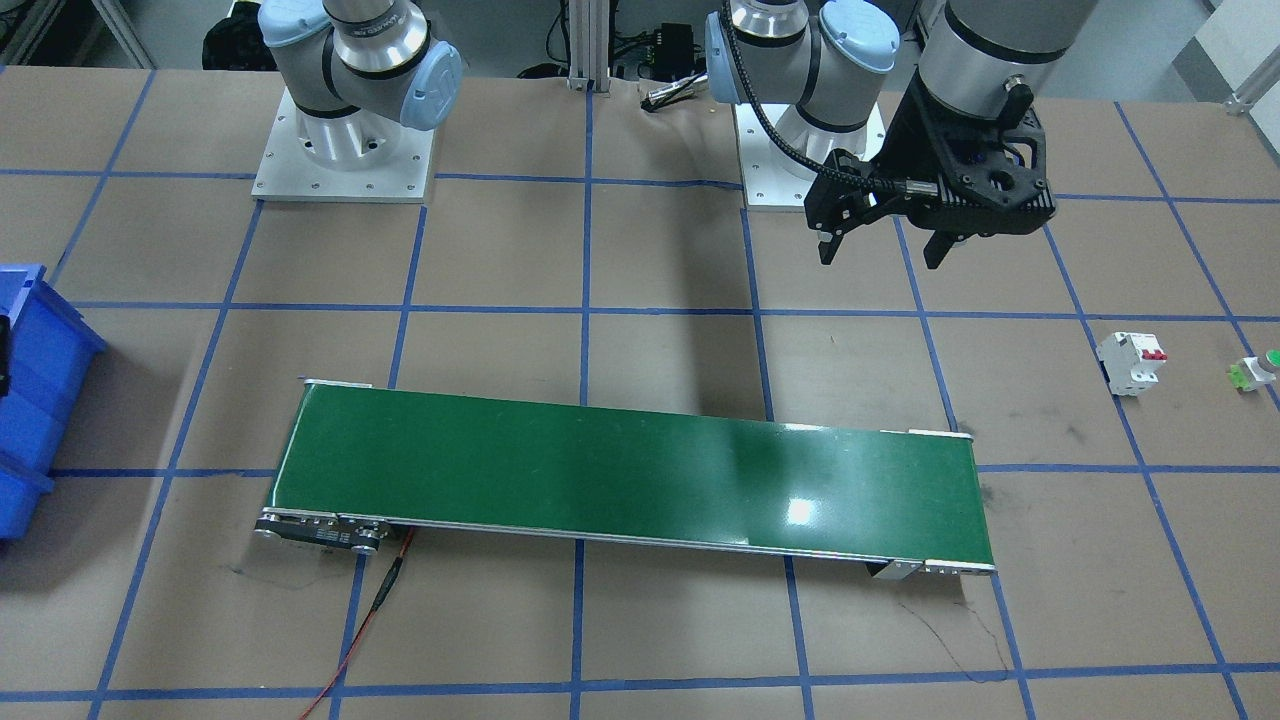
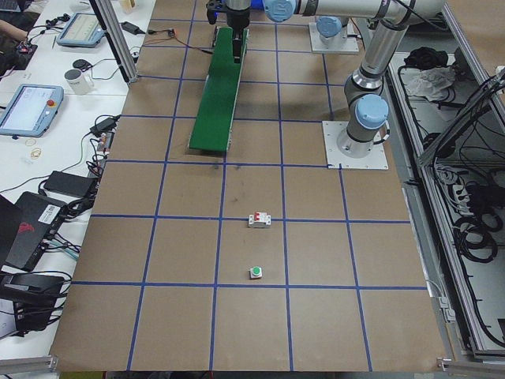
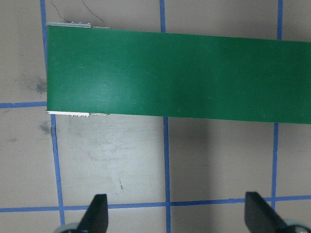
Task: Move capacitor from left to right
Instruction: 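Lift the capacitor with the right gripper and carry it toward the blue bin, then release the capacitor from the right gripper into the blue bin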
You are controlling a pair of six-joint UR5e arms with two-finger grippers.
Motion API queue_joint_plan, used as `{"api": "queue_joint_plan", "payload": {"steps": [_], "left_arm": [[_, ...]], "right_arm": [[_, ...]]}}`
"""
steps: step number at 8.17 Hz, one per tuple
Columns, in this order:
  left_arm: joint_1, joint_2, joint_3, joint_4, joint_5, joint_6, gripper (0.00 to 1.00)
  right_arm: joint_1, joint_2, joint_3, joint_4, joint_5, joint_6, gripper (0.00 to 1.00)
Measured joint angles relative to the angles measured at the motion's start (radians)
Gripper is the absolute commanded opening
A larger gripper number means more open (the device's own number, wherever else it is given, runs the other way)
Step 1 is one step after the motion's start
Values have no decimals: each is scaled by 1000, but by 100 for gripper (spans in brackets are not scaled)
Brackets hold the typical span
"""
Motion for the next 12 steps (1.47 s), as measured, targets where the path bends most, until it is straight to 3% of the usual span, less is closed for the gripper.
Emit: {"api": "queue_joint_plan", "payload": {"steps": [3, 4, 5, 6, 9, 12], "left_arm": [[0, 0, -1, 0, 1, 0, 100], [0, 0, -2, 0, 1, 0, 100], [0, 0, -2, 0, 1, 0, 100], [0, 0, -2, 0, 1, 0, 100], [0, -1, -1, 0, 0, 0, 100], [0, -1, -1, 0, 1, 0, 100]], "right_arm": [[-144, 95, 11, -89, 3, -261, 0], [-178, 142, 25, -152, 4, -315, 16], [-202, 181, 48, -218, 4, -353, 78], [-213, 203, 66, -260, 5, -372, 100], [-219, 186, 79, -260, 6, -384, 100], [-166, 22, 74, -79, 94, -326, 100]]}}
